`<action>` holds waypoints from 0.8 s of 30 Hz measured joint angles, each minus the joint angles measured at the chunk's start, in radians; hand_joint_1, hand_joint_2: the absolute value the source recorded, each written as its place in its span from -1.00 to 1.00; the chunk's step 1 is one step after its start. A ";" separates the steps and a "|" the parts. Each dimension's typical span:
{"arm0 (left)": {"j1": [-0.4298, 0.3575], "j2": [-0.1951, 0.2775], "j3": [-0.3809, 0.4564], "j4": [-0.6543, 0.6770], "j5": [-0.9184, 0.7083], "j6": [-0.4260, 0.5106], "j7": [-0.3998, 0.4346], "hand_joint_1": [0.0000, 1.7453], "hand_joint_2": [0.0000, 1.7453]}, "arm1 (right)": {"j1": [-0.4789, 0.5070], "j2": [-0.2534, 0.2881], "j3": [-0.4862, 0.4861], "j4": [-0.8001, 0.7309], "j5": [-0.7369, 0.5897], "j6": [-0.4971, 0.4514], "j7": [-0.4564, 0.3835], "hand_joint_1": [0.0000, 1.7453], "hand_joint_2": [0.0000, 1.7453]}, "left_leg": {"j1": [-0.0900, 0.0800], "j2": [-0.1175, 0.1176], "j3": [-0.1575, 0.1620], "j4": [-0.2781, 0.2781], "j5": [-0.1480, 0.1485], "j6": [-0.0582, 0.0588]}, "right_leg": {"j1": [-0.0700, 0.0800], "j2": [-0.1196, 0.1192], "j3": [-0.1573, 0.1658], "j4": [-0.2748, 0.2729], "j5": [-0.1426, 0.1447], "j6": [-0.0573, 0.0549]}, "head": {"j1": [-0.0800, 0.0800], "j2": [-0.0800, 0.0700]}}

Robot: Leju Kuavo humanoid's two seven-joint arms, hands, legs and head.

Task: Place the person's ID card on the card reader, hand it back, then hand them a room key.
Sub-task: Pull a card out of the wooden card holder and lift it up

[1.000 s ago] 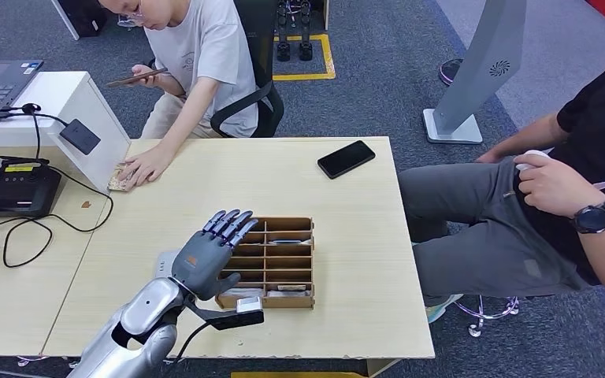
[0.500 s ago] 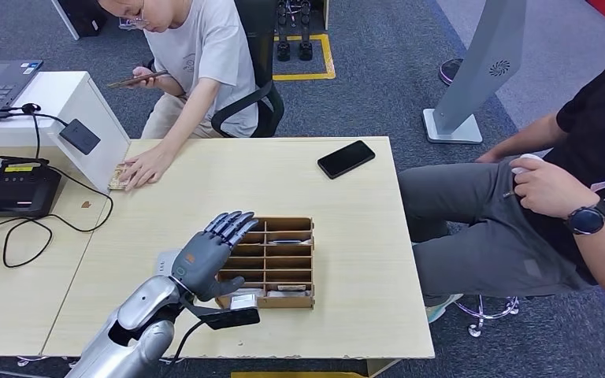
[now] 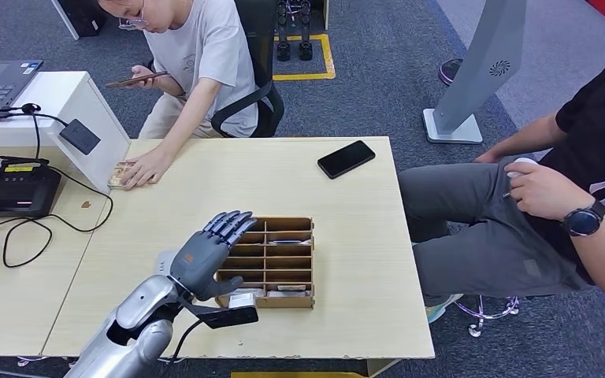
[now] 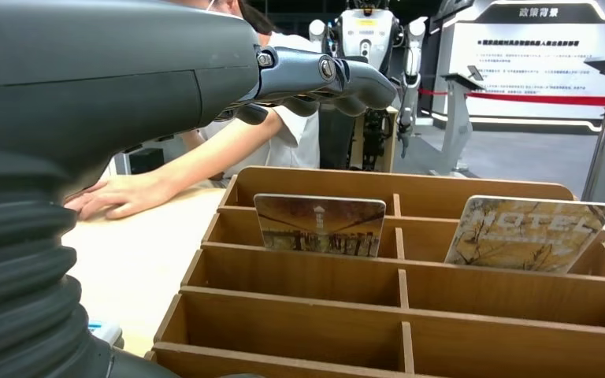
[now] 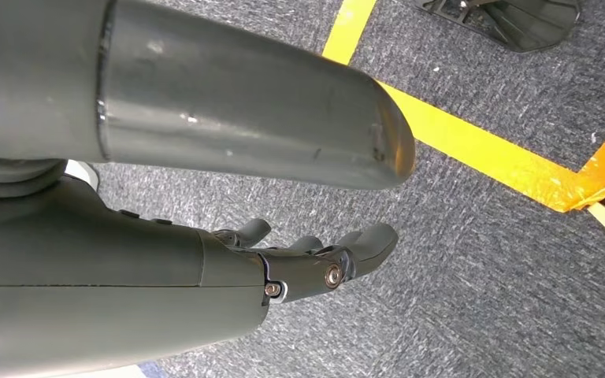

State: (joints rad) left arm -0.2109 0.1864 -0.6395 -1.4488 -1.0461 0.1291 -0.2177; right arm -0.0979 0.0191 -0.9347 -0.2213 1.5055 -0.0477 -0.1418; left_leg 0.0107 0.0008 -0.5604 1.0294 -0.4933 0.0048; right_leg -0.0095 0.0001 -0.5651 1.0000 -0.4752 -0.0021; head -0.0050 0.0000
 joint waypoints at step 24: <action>0.016 0.015 0.002 0.000 0.007 -0.005 0.010 -1.00 1.00 | -0.002 0.000 0.001 0.000 0.002 -0.001 -0.012 -1.00 -1.00 | 0.000 0.000 0.000 0.000 0.000 0.000 | 0.000 0.000 0.000 0.000 0.000 0.000 | 0.000 0.000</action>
State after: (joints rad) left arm -0.1947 0.2010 -0.6376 -1.4488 -1.0388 0.1244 -0.2077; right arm -0.1002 0.0191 -0.9338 -0.2213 1.5076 -0.0488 -0.1538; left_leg 0.0107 0.0006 -0.5603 1.0294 -0.4933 0.0048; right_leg -0.0095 -0.0003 -0.5648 1.0000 -0.4752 -0.0021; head -0.0050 0.0000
